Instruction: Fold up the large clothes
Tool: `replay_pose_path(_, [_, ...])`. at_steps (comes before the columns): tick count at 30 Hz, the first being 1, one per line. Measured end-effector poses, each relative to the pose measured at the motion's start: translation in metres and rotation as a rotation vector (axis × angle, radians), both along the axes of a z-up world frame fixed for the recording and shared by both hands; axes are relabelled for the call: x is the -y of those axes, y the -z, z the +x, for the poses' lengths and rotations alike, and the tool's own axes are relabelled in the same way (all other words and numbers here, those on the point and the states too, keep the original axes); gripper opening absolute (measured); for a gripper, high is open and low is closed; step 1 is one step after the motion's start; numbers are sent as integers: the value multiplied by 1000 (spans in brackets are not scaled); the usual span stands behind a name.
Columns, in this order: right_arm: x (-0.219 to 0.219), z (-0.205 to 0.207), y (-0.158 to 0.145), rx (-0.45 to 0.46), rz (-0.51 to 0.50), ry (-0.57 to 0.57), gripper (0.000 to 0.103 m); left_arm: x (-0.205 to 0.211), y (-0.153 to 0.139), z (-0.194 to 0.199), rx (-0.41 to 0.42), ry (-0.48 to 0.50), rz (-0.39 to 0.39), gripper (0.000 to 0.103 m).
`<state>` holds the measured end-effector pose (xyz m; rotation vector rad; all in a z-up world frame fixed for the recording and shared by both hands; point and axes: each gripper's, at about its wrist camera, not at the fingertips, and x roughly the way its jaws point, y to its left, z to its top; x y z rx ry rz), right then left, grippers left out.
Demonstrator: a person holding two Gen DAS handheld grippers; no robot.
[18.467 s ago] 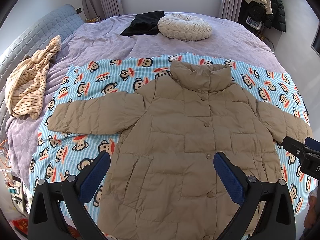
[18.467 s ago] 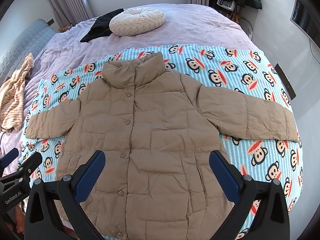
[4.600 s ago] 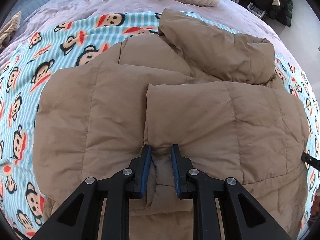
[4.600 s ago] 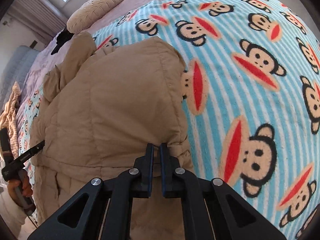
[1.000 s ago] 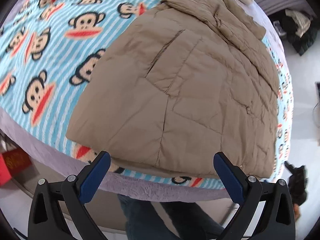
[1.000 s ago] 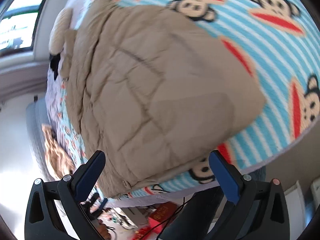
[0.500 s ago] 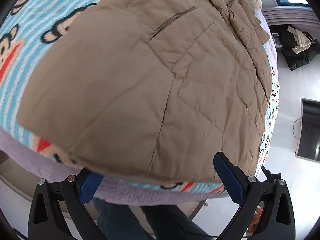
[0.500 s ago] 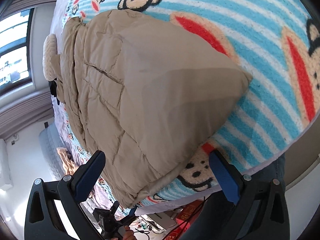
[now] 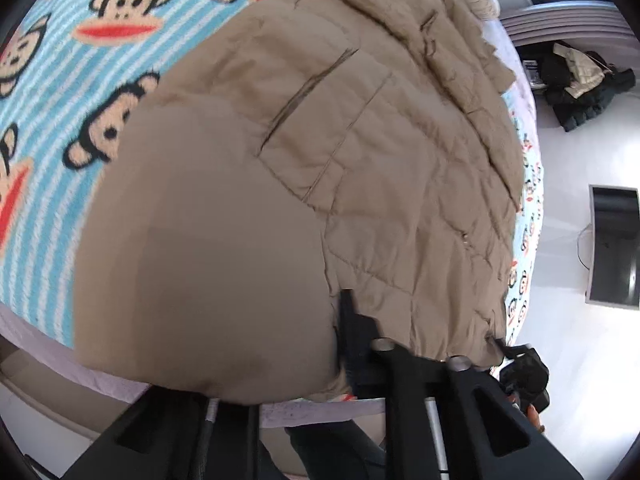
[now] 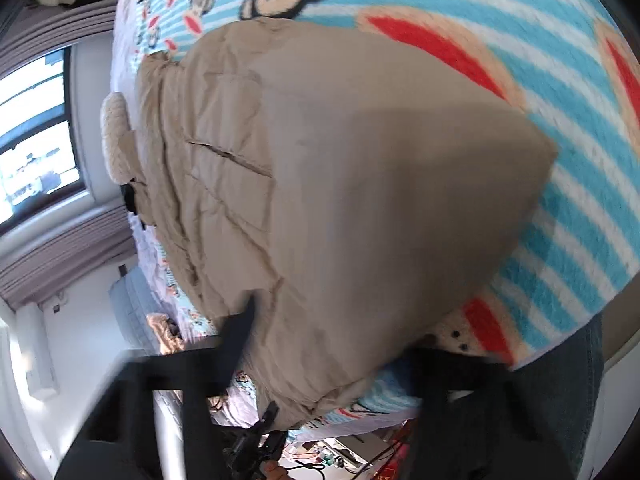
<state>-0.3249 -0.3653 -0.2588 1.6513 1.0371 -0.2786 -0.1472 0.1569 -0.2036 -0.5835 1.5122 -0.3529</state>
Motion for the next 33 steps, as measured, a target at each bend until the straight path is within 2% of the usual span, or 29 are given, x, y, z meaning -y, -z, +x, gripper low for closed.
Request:
replay_pose_path(1, [0, -2, 0, -9, -13, -1, 15, -2, -4, 1, 15, 12, -3, 14])
replay_pose_path(3, [-2, -2, -6, 8, -40, 9, 12, -5, -13, 3, 43, 35, -11, 14])
replay_pose_path(11, [-2, 13, -39, 71, -121, -4, 11, -3, -57, 28, 154, 110, -44, 14])
replay_pose_path(16, [8, 51, -82, 174, -201, -89, 11, 5, -98, 65, 270, 140, -20, 14])
replay_pose_path(23, [34, 143, -140, 280, -294, -210, 10, 29, -149, 137, 395, 111, 58, 14])
replay_pose_path(27, [51, 212, -168, 331, -337, -316, 10, 49, -170, 190, 450, 51, 93, 14])
replay_pose_path(30, [65, 268, -181, 349, -371, -383, 10, 61, -174, 227, 468, 5, 123, 14])
replay_pose_path(33, [74, 324, -185, 345, -416, -435, 10, 75, -166, 268, 460, -29, 171, 14])
